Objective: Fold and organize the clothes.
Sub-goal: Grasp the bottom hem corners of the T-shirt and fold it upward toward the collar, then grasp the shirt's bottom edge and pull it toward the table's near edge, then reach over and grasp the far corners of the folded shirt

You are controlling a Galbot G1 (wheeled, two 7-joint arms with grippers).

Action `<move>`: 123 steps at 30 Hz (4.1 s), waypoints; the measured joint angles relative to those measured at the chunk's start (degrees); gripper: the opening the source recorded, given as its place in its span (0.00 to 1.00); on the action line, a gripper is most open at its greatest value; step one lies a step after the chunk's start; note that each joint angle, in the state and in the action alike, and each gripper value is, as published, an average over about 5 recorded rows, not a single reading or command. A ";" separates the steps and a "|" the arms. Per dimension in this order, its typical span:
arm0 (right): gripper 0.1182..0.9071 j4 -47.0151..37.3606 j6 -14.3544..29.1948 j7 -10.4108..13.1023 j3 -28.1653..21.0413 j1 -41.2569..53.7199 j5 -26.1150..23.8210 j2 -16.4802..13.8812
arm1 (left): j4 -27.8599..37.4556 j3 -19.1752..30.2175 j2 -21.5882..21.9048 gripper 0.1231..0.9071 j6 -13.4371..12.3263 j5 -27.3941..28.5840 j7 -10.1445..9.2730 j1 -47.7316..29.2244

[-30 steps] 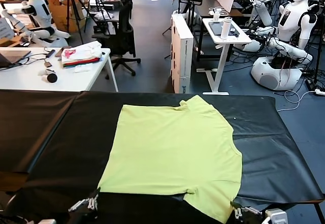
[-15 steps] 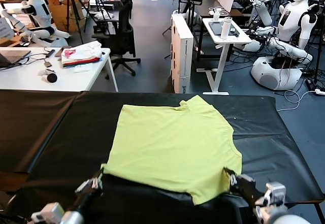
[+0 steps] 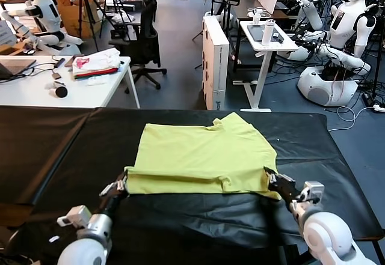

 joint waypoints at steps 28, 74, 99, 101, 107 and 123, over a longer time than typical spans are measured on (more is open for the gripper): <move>0.96 7.83 -4.18 -2.16 2.54 -3.79 1.19 -8.71 | 0.82 1.28 3.49 0.86 2.61 0.02 -2.01 -1.77; 0.03 13.01 -9.00 0.09 8.82 -16.85 10.35 -20.61 | -7.01 0.16 4.14 0.03 3.11 3.77 -1.33 11.66; 0.75 19.41 -8.72 -1.73 15.64 -20.89 15.76 -21.42 | -14.17 -4.40 9.16 0.52 7.69 4.41 -5.60 21.84; 0.89 18.91 -9.13 -1.04 15.46 -18.91 16.53 -21.53 | -14.90 -5.17 9.26 0.66 10.02 4.55 -6.06 21.42; 1.00 13.26 -13.22 1.52 9.17 -5.04 18.23 -19.23 | -15.26 -7.70 10.95 0.98 17.55 -3.13 -10.13 15.84; 1.00 -14.39 -17.20 0.35 -17.18 34.29 11.62 -6.67 | 5.81 -1.41 16.87 1.00 26.29 -23.78 -7.85 -20.01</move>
